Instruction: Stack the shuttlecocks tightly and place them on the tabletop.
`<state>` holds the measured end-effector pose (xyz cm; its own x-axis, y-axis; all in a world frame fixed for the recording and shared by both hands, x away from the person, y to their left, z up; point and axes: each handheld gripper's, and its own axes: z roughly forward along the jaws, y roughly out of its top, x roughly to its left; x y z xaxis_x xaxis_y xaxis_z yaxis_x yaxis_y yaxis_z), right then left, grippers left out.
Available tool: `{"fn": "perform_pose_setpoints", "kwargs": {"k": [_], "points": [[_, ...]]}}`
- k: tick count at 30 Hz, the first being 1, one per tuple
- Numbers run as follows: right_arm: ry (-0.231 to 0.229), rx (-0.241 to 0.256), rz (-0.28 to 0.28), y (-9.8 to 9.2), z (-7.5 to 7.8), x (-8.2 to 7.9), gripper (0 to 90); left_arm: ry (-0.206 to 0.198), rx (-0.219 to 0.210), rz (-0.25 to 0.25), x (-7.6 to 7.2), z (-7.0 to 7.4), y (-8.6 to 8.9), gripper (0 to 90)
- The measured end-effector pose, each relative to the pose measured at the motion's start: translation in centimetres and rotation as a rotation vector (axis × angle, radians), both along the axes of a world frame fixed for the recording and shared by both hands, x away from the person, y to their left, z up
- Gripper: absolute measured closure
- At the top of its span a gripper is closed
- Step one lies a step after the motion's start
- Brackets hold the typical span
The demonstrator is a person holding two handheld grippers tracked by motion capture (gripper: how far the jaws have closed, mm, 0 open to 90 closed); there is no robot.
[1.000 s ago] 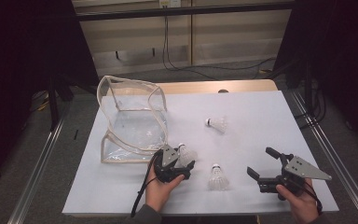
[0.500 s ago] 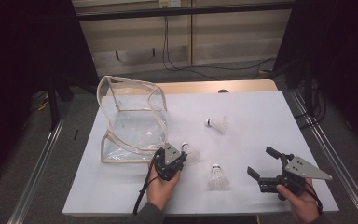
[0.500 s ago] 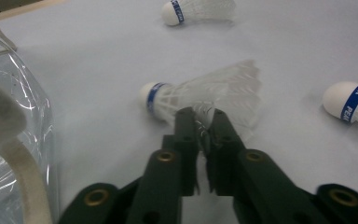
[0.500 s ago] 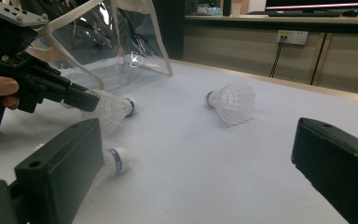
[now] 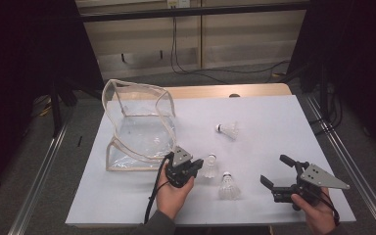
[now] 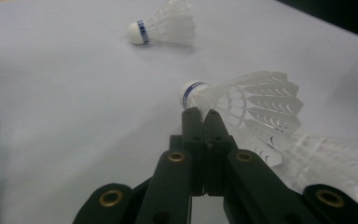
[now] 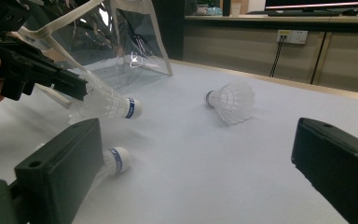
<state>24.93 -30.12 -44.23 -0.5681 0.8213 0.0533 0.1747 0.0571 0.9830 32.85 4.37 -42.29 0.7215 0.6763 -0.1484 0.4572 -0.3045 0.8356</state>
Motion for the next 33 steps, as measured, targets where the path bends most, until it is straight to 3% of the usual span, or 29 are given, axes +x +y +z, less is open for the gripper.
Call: {"fn": "perform_pose_setpoints", "kwargs": {"k": [8,22,33], "points": [[0.003,0.009,0.0,-0.1,-0.1,0.0,1.4,0.012,-0.019,-0.006,0.6,0.8,-1.3,90.0],[0.003,0.008,0.0,-0.2,-0.1,0.0,1.4,0.058,-0.07,0.048,2.9,2.5,-2.9,90.0],[0.002,0.009,0.004,-0.2,-0.1,0.0,1.4,0.088,-0.052,0.068,4.3,2.3,-4.3,90.0]]}}
